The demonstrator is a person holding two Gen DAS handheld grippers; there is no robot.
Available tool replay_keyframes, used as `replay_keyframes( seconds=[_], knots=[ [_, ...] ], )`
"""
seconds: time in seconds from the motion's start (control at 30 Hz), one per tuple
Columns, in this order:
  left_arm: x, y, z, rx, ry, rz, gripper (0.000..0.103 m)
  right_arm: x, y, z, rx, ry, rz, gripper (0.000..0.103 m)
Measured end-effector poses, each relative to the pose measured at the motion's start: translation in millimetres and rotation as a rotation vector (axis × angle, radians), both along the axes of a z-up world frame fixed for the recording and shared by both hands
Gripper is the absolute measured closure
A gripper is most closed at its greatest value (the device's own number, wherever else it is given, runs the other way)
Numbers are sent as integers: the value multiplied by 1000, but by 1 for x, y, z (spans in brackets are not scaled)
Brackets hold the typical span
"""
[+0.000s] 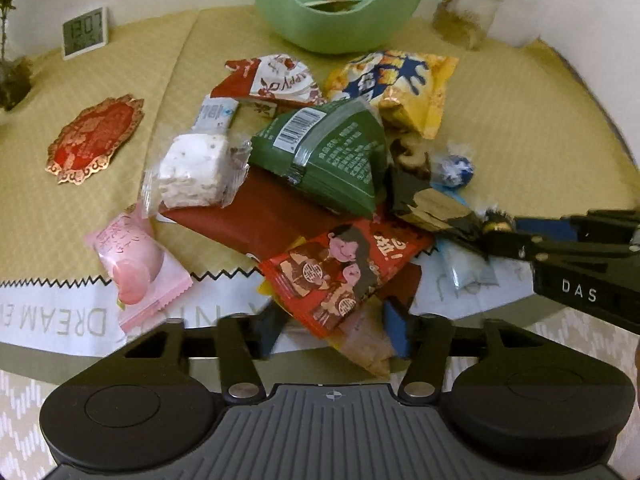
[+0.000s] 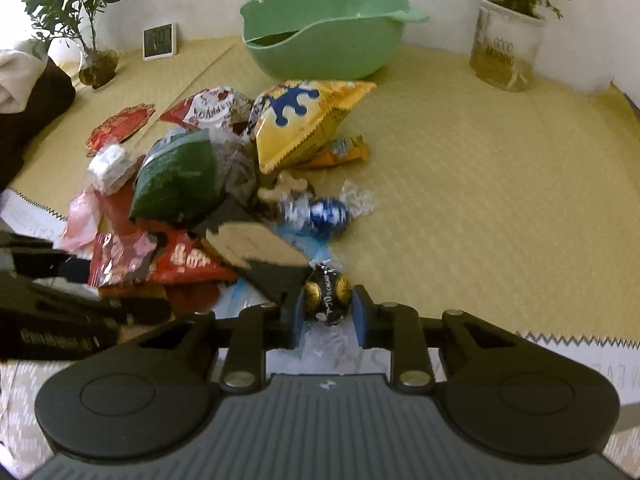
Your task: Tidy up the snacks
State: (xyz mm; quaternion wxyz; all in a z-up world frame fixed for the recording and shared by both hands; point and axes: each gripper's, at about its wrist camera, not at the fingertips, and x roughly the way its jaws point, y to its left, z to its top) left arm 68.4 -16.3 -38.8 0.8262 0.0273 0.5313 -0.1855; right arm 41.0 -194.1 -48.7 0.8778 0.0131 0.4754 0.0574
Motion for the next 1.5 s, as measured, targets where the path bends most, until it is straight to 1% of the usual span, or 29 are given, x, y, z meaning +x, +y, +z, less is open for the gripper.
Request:
replay_keyframes(
  seconds=[0.07, 0.13, 0.2, 0.27, 0.3, 0.37, 0.4, 0.47, 0.5, 0.53, 0.57, 0.6, 0.67, 0.73, 0.8, 0.83, 0.9, 0.93, 0.97, 1.0, 1.2, 1.37, 1.5],
  knots=[
    [-5, 9, 2, -11, -1, -21, 7, -10, -2, 0, 5, 2, 4, 73],
    [-10, 20, 3, -1, -12, -31, 9, -20, -5, -1, 13, 6, -2, 73],
    [-13, 30, 1, 18, -10, -29, 9, -28, -8, -1, 15, 0, -11, 73],
    [-12, 36, 1, 15, 0, -27, 8, -32, -6, -2, 12, 3, -12, 73],
    [-11, 37, 2, 13, 6, -26, 1, -31, -5, -2, 8, 8, -12, 72],
    [-8, 37, 1, 24, 17, -14, 0, -28, -3, -5, -5, 26, -19, 69],
    [-5, 35, -1, 30, 24, -11, 0, -25, -1, -6, -15, 32, -24, 63],
    [-4, 31, -2, 40, 9, -10, 0, -24, 1, -7, -23, 28, -30, 62],
    [-3, 29, -2, 51, 6, -11, 0, -24, 2, -7, -24, 29, -33, 62],
    [-3, 27, -2, 64, -2, -12, 0, -24, 2, -7, -27, 30, -36, 69],
    [-2, 27, -1, 70, -4, -18, 6, -25, 2, -6, -26, 30, -33, 73],
    [-1, 26, 1, 77, -5, -23, 12, -25, 2, -5, -26, 30, -29, 73],
    [2, 28, 4, 69, 10, -26, 16, -25, 1, -3, -18, 31, -26, 73],
    [5, 31, 9, 66, 16, -24, 25, -25, -1, 1, -13, 23, -27, 73],
    [8, 33, 17, 74, 7, -30, 31, -25, -2, 7, -9, 9, -29, 73],
    [8, 33, 21, 77, -1, -35, 34, -24, -3, 10, -5, 0, -29, 73],
    [11, 34, 32, 82, -29, -45, 35, -21, -4, 18, -4, -20, -25, 73],
    [13, 33, 37, 86, -41, -49, 39, -17, -5, 22, -5, -33, -22, 73],
    [16, 33, 44, 86, -56, -53, 44, -14, -6, 26, -2, -43, -21, 73],
    [19, 32, 49, 82, -67, -56, 47, -11, -6, 29, 1, -53, -22, 73],
    [49, 24, 87, 62, -153, -77, 47, 18, -9, 50, 33, -113, -29, 73],
    [80, 8, 114, 63, -235, -106, 47, 48, -12, 68, 62, -161, -34, 73],
    [105, -2, 133, 45, -294, -136, 48, 69, -14, 82, 84, -200, -39, 73]
  ],
)
